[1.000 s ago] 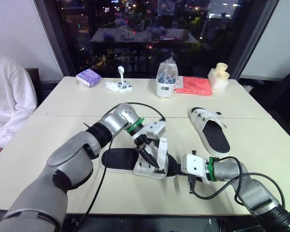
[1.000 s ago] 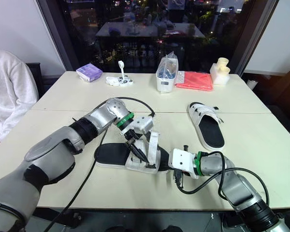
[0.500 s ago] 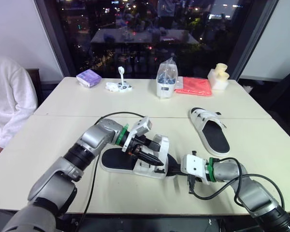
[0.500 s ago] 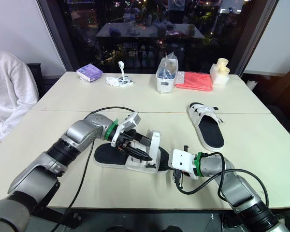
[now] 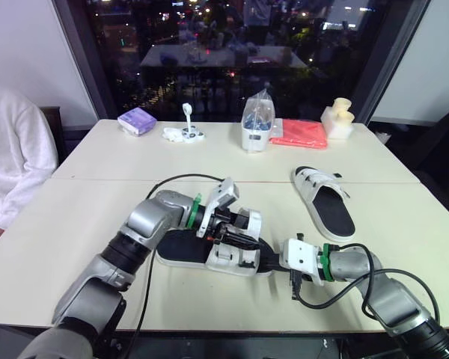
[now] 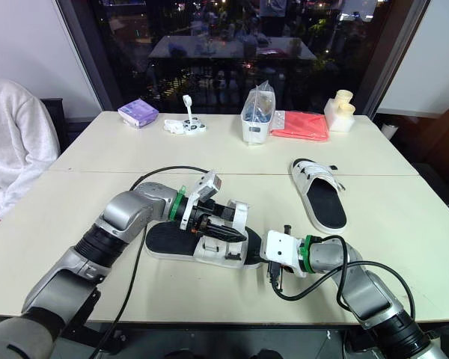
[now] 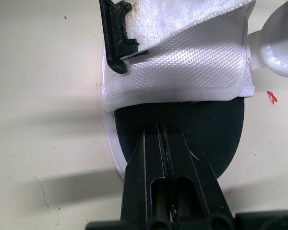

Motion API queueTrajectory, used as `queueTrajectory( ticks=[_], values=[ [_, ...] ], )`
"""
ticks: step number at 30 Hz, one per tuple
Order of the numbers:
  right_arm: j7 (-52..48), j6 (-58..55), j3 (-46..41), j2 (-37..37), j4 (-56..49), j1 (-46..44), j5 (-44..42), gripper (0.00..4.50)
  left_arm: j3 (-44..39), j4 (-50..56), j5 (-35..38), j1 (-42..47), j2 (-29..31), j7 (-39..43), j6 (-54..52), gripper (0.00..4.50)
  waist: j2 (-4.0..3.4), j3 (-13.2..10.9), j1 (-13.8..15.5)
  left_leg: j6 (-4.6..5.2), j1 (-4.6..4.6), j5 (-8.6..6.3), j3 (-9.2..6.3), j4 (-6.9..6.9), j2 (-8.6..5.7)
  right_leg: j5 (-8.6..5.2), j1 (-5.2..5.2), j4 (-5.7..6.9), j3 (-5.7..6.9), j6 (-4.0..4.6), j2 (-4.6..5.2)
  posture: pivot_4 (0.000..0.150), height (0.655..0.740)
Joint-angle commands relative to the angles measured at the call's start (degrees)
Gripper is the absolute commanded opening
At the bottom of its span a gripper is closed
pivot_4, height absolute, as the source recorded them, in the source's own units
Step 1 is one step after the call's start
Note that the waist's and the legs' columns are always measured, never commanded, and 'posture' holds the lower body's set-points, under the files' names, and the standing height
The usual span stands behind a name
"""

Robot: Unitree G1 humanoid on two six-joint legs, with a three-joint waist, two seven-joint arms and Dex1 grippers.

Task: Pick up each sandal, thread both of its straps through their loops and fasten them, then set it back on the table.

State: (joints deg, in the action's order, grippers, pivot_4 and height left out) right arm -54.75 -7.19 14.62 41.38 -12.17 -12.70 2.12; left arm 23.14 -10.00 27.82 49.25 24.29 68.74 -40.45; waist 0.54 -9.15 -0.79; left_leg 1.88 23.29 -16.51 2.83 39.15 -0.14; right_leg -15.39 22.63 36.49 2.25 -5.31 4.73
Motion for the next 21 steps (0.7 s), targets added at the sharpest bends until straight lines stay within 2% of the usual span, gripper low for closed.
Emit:
queueTrajectory(
  ticks=[1,4,8,9,21],
  values=[
    [-0.69,-1.40,2.54,-0.24,1.54,1.20,1.50,0.00,-1.58,2.21,-0.33,-0.11,-0.12,0.50,-0.57,3.22,0.00,0.00,0.01,0.00,0.00,0.00,0.00,0.00,0.00,0.00,0.00,0.00,0.00,0.00,0.01,0.150,0.7400],
    [-0.73,-1.37,2.52,-0.16,1.53,1.22,1.51,0.00,-1.92,2.21,-0.51,-0.10,-0.59,-0.02,-1.03,2.31,0.00,0.00,0.01,-0.01,0.00,0.00,0.00,0.00,0.00,0.00,0.00,0.00,0.00,0.00,0.03,0.150,0.7400],
    [-0.78,-1.27,2.49,-0.07,1.59,1.22,1.53,0.00,-2.54,2.25,-0.49,-0.25,-1.24,-0.87,-1.78,0.24,0.00,0.00,0.01,-0.01,0.00,0.00,0.00,0.00,0.00,0.00,0.00,0.00,0.00,0.01,0.04,0.150,0.7400],
    [-0.80,-1.27,2.49,-0.05,1.56,1.24,1.53,0.00,-2.72,2.42,-0.46,-0.34,-1.40,-1.03,-2.09,0.06,0.00,0.00,0.00,-0.01,0.00,0.00,0.00,0.00,0.00,0.00,0.00,0.00,0.00,0.01,0.05,0.150,0.7400],
    [-0.87,-1.21,2.72,-0.19,1.63,1.05,1.62,0.00,-5.13,3.96,0.89,-0.75,-3.37,-1.79,-6.37,0.06,-0.01,0.01,0.02,-0.03,0.00,0.01,0.00,0.00,0.00,0.00,0.01,0.00,0.00,0.02,0.11,0.150,0.7400]
  ],
)
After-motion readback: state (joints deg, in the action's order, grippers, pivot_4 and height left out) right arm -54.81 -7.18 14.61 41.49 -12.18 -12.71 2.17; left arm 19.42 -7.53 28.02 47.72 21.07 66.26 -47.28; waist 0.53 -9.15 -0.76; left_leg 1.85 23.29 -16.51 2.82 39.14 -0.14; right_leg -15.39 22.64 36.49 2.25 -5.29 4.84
